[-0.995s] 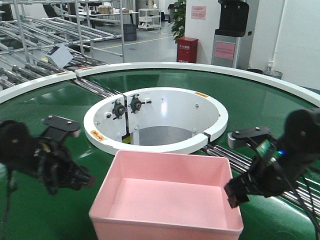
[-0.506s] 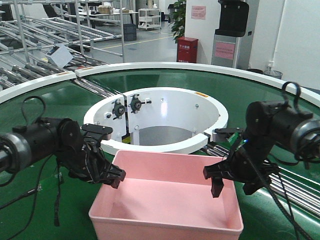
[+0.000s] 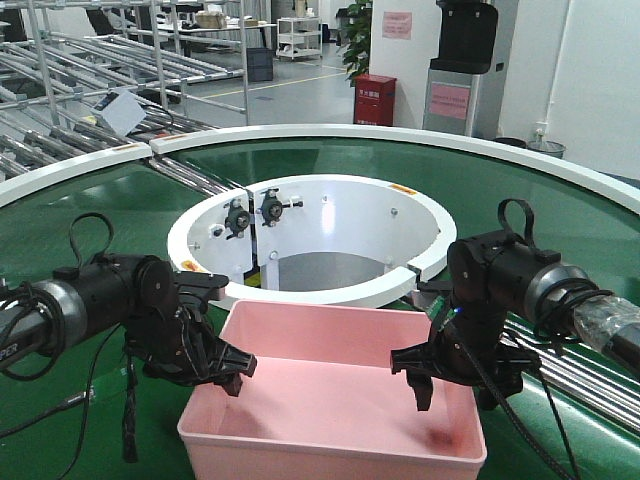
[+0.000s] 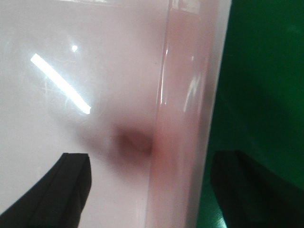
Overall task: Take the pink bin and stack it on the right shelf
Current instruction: 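Lower both grippers onto opposite walls of the pink bin, then close both grippers on the bin walls and lift the bin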
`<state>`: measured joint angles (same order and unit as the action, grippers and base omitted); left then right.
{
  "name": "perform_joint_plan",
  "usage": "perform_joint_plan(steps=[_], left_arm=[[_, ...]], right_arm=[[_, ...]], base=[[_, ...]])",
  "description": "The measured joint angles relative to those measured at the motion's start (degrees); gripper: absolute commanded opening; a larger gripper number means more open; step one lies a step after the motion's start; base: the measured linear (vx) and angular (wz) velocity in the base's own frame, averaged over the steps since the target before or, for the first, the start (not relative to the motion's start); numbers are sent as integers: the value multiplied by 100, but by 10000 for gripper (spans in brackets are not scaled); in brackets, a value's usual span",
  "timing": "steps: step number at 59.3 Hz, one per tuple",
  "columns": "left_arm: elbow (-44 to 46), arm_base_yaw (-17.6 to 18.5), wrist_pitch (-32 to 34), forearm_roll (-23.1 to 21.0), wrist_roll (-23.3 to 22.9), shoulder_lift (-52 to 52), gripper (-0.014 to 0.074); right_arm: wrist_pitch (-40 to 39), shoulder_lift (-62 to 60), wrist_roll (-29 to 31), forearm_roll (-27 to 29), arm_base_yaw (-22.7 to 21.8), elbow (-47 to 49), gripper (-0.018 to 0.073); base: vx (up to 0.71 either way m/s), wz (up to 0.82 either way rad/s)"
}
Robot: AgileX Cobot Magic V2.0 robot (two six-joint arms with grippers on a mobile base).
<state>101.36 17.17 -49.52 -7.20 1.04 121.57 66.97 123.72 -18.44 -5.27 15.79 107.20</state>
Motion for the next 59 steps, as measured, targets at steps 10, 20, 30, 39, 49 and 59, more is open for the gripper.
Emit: perform_joint_plan(steps=[10, 20, 30, 39, 49, 59], left_arm=[[0, 140, 0, 150, -104, 0, 576], [0, 325, -6, 554, -590, 0, 576], [0, 337, -66, 720, -868, 0, 531], [0, 337, -80, 769, -1050, 0, 399], [0, 337, -94, 769, -1111, 0, 253], [0, 337, -100, 769, -1116, 0, 148]], right_arm=[[-7, 50, -278, -1, 0, 0, 513], [16, 50, -434, -40, 0, 0, 501], [101, 50, -497, -111, 0, 0, 447], [214, 50, -545, -111, 0, 0, 330], [319, 50, -548, -111, 0, 0, 176], [337, 50, -548, -97, 0, 0, 48]], base=[[0, 0], [0, 0], [0, 0], [0, 0], [0, 0], [0, 0]])
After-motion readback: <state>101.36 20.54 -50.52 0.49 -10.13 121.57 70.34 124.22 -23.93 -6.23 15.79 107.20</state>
